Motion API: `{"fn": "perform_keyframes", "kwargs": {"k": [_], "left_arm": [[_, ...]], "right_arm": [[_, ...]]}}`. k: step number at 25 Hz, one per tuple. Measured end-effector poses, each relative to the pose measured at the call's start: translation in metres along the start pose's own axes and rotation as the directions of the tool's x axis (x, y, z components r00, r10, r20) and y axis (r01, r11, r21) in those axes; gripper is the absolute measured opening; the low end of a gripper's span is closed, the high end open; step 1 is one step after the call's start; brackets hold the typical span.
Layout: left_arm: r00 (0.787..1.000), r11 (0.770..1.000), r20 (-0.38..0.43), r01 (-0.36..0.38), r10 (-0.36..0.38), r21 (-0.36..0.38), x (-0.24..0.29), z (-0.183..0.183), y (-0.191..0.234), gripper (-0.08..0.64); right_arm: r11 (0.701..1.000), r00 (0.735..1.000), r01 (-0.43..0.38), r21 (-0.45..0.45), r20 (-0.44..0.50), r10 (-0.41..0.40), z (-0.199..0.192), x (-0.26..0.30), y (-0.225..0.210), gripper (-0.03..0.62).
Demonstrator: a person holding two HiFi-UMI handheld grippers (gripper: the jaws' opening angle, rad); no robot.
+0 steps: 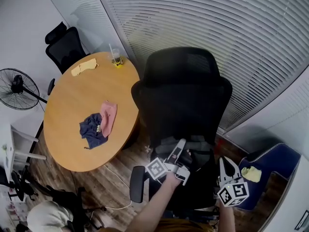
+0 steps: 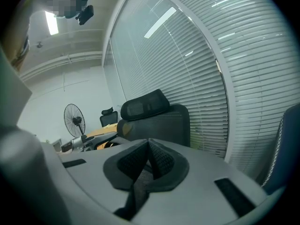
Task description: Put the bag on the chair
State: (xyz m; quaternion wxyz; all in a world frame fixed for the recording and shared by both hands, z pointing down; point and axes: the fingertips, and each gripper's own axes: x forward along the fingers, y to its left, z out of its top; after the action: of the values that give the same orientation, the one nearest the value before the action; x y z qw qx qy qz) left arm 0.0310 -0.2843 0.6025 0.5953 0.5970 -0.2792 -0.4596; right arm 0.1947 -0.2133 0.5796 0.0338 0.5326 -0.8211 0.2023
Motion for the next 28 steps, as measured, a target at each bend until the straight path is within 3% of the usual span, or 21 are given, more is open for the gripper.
{"fn": "perform_keyframes", "kwargs": {"k": [18,21,23,28], "left_arm": [[0.987,0.998,-0.15,-0.049,0.053,0.032,-0.039,-0.021,-0.01,0.112],[0.976,0.995,-0.208,-0.044,0.063,0.095,-0.046,-0.032,-0.019,0.115],[0.965,0.984,-0.24,-0.07,0.109,0.163,-0.055,-0.035,-0.02,0.114],[0.932,0.923,-0.268,-0.141,0.246,0.357,-0.075,-0.032,-0.021,0.114]], "right_arm": [[0.999,0.999,-0.038,-0.031,0.018,0.038,0.007,-0.004,0.048,0.012],[0.998,0.999,-0.037,-0.043,0.032,0.039,0.012,-0.009,0.058,0.012],[0.998,0.998,-0.039,-0.051,0.045,0.042,0.016,-0.011,0.066,0.012],[0.997,0.996,-0.042,-0.068,0.075,0.047,0.02,-0.02,0.084,0.012]]}}
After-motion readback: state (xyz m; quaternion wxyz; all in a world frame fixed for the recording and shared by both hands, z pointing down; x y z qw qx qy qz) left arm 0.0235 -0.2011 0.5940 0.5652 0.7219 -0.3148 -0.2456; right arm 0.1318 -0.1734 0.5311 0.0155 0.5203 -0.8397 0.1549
